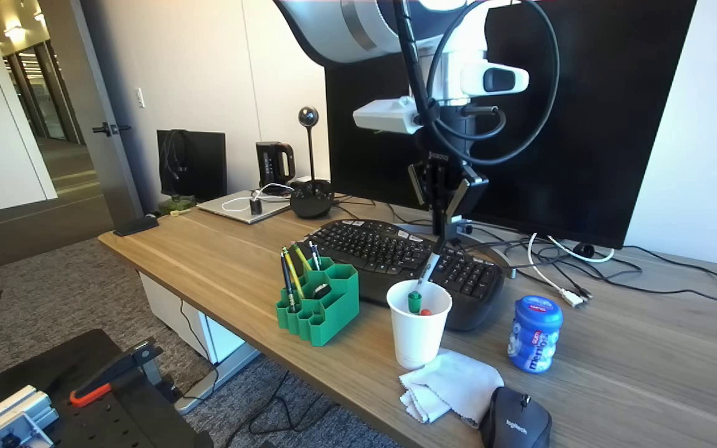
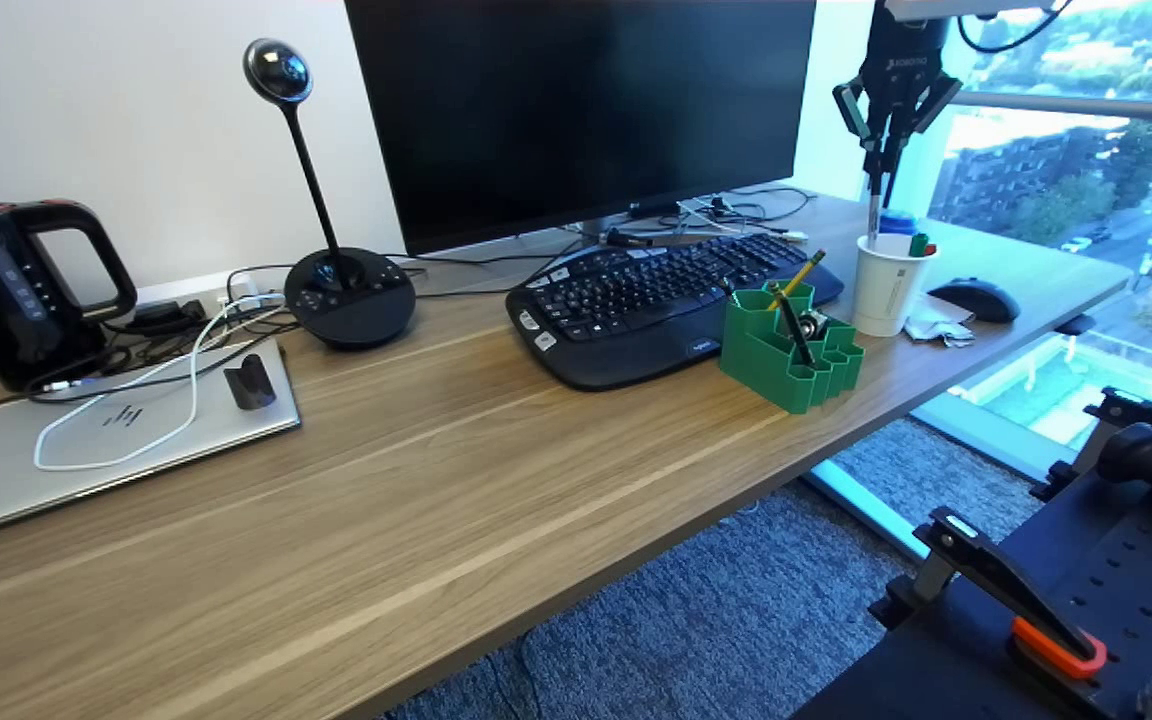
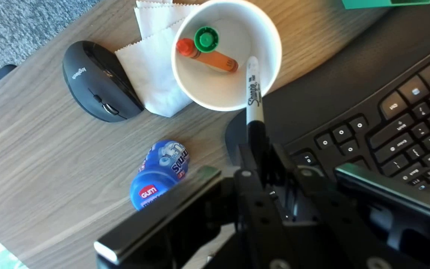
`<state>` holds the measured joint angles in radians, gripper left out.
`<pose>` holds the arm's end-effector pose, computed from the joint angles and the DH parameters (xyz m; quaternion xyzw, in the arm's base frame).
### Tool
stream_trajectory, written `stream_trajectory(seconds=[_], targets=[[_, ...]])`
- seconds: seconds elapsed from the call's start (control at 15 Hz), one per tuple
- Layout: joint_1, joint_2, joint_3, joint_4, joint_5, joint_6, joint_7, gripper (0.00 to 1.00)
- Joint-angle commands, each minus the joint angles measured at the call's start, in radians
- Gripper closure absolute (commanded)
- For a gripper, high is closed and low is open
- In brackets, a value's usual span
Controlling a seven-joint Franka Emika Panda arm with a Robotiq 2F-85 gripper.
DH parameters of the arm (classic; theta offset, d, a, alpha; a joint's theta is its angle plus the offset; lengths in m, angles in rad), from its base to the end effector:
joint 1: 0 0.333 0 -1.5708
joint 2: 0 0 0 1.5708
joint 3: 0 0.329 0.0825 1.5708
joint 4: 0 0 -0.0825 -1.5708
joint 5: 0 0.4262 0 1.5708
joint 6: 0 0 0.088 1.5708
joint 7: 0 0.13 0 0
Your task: Move the marker to the green rack
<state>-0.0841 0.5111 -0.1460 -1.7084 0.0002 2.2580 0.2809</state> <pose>0.6986 -0.1551 0.2648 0.9692 -0.2429 0.0227 0.0347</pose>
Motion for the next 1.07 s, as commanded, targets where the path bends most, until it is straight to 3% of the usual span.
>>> stream_trajectory(seconds=[0.0, 1.0], targets=[[-0.010, -0.075, 0.022, -0.054, 0.028, 0.018, -0.050, 0.96], [-0.001, -0.201, 0.084, -0.174, 0.085, 0.048, -0.179, 0.96]])
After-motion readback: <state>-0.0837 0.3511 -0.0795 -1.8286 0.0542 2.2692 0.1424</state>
